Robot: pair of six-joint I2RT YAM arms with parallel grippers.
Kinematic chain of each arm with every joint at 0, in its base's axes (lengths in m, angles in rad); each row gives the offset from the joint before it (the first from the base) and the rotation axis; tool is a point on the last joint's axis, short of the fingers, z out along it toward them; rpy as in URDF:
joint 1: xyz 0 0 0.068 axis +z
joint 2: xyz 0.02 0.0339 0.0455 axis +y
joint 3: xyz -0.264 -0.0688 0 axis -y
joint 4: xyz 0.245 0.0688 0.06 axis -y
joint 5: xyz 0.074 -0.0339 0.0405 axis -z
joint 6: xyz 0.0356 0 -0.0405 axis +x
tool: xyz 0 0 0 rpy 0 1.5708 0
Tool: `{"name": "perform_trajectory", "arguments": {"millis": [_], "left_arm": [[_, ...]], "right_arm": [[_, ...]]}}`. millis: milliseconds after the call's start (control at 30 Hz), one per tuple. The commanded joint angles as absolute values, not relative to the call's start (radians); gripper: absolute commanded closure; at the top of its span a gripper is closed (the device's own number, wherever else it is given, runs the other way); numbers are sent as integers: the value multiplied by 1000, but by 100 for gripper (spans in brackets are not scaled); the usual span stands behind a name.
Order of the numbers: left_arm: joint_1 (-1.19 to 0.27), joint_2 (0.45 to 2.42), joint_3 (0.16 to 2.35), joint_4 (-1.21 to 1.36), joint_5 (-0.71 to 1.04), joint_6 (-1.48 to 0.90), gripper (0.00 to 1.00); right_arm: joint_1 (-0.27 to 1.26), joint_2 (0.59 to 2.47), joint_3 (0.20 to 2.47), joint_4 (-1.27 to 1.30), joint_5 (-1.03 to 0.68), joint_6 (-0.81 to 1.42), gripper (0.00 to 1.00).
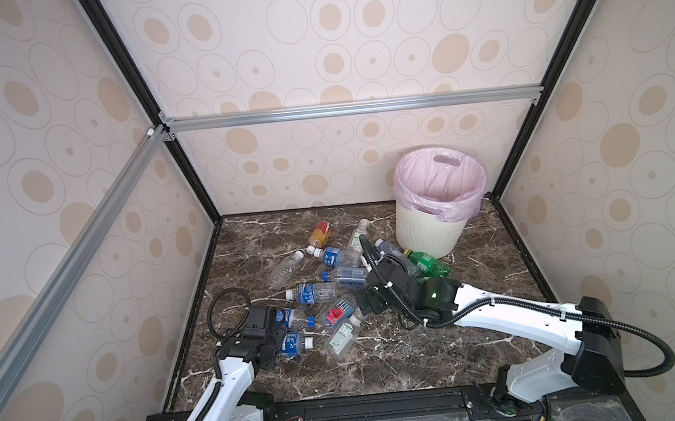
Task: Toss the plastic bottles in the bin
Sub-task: 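Grasp the clear blue-label bottle nearest the robot with the left gripper, then lift the blue-label bottle toward the bin while the right gripper moves alongside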
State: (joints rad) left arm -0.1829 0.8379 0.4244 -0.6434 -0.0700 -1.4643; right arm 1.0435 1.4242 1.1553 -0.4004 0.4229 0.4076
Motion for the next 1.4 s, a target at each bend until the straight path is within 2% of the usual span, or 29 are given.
{"name": "perform_trajectory", "arguments": {"millis": [0, 133, 233, 600, 767, 900, 1067, 1200, 1367], "left_arm": [[-172, 818, 400, -643, -90, -1442, 33], [-171, 792, 382, -643, -95, -1430, 47], [-171, 778, 384, -640, -100, -1404, 53], [-172, 689, 446, -665, -100, -1343, 60], [-172, 654, 519, -613, -100, -1250, 67], [-173, 683, 583, -518, -55, -1168, 66], [-195, 822, 680, -379, 56, -1082, 66], [-252, 919, 776, -281, 106, -1030, 66], [-347, 987, 839, -98, 163, -1019, 66]], "right_arm": [[1052, 1440, 1150, -381, 431, 423, 0], [1051, 1448, 1140, -357, 421, 446, 0], [1052, 1453, 1134, -335, 407, 460, 0], [1049, 1470, 1173, -335, 353, 473, 0], [1034, 1468, 1184, -318, 298, 479, 0], [1013, 1457, 1178, -270, 233, 477, 0], [981, 1448, 1177, -221, 153, 491, 0], [931, 1417, 1144, -164, 75, 544, 0], [908, 1379, 1142, -163, 59, 546, 0]]}}
